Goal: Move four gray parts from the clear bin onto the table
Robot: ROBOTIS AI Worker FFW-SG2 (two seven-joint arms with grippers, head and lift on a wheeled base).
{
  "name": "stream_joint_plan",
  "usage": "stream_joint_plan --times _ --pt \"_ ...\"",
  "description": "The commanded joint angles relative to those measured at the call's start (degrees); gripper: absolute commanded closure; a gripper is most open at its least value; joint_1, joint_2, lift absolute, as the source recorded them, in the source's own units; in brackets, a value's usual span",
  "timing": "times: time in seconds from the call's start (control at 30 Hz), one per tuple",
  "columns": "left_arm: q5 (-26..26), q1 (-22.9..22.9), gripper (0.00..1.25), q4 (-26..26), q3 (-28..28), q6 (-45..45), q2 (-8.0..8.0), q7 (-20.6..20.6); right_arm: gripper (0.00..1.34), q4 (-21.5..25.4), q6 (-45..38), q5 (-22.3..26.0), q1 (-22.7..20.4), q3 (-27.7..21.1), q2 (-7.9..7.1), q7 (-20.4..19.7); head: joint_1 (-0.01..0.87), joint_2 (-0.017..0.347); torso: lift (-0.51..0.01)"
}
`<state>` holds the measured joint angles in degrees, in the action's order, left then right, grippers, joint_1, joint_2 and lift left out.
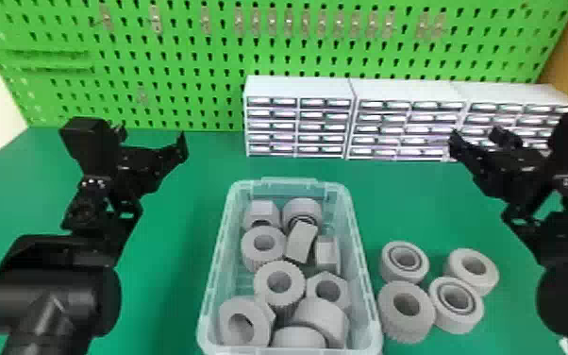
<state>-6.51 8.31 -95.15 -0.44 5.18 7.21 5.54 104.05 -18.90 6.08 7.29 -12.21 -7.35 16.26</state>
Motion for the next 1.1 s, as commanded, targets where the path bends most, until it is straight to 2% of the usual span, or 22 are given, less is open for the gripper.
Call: stream_joint_plan --times 0.0,1.07 --pt "0.0 0.0 0.13 0.0 0.1 0.0 0.00 0.0 0.51 0.0 0.0 0.1 0.0 0.0 -0.03 0.0 0.678 0.034 -0.050" --pt "1.0 0.7 0.13 0.0 0.1 -0.1 0.00 0.0 0.51 -0.2 0.0 0.5 0.7 0.3 0.05 0.0 0.678 0.034 -0.050"
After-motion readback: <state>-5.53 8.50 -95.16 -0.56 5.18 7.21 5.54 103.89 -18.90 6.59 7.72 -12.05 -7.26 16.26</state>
